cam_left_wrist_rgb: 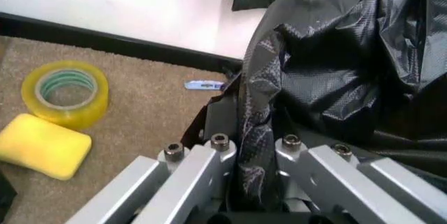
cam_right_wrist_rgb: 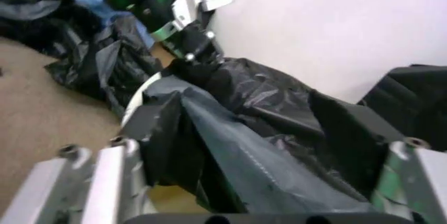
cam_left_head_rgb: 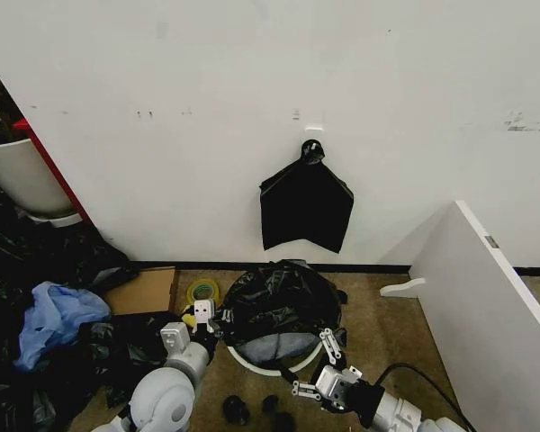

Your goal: Place the garbage bag over the trash bin.

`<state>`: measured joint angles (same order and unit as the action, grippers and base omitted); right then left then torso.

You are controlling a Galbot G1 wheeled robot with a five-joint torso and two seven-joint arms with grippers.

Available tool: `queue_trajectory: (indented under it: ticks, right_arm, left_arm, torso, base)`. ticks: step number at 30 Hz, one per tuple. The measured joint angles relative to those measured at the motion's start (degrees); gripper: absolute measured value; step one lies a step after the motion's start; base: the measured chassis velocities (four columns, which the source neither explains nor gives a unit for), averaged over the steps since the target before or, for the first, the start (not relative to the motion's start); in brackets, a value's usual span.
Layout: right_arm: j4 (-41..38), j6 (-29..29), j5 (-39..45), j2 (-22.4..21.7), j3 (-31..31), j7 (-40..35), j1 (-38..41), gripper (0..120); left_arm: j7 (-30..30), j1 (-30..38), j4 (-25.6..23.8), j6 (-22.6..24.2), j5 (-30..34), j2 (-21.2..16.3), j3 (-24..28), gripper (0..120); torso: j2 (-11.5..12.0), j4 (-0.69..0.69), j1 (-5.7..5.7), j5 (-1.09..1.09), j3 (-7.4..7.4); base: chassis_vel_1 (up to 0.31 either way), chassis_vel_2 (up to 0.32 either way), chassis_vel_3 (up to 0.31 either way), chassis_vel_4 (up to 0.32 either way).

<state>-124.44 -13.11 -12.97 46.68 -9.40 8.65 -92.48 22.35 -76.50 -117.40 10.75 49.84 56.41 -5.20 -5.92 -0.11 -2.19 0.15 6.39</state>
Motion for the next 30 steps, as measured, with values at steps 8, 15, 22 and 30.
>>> queue_trajectory:
  ticks: [8,15,22,30]
  right_arm:
    - [0.57,-0.17,-1.44,0.15,0.02,0.09,-0.07,36]
    - [0.48,-0.61,-1.51,-0.31,-0.63,1.64,-1.45,11]
    - [0.42,-2.33,-1.4,0.13,-0.2,1.84,-1.89,0]
    - [0.83,-4.73,-1.88,-0.02,0.4,3.65,-4.87,0]
  left_arm:
    - [-0.01,-0.12,-0.14,0.0,-0.09,0.18,0.05,3]
    - [0.01,-0.09,-0.14,-0.06,-0.09,0.32,0.02,3]
    - [0.49,0.14,-0.2,-0.04,0.97,0.67,0.14,3]
    - [3.25,2.29,-0.9,1.17,6.83,0.88,-0.7,3]
  torso:
    - [0.02,0.0,0.0,0.0,0.0]
    - [0.01,0.0,0.0,0.0,0.0]
    - [0.02,0.0,0.0,0.01,0.0]
    - [0.01,-0.01,0.0,0.0,0.0]
  base:
    - [0.0,0.0,0.0,0.0]
    - [0.0,0.0,0.0,0.0]
    - [0.0,0.0,0.0,0.0]
    - [0.0,0.0,0.0,0.0]
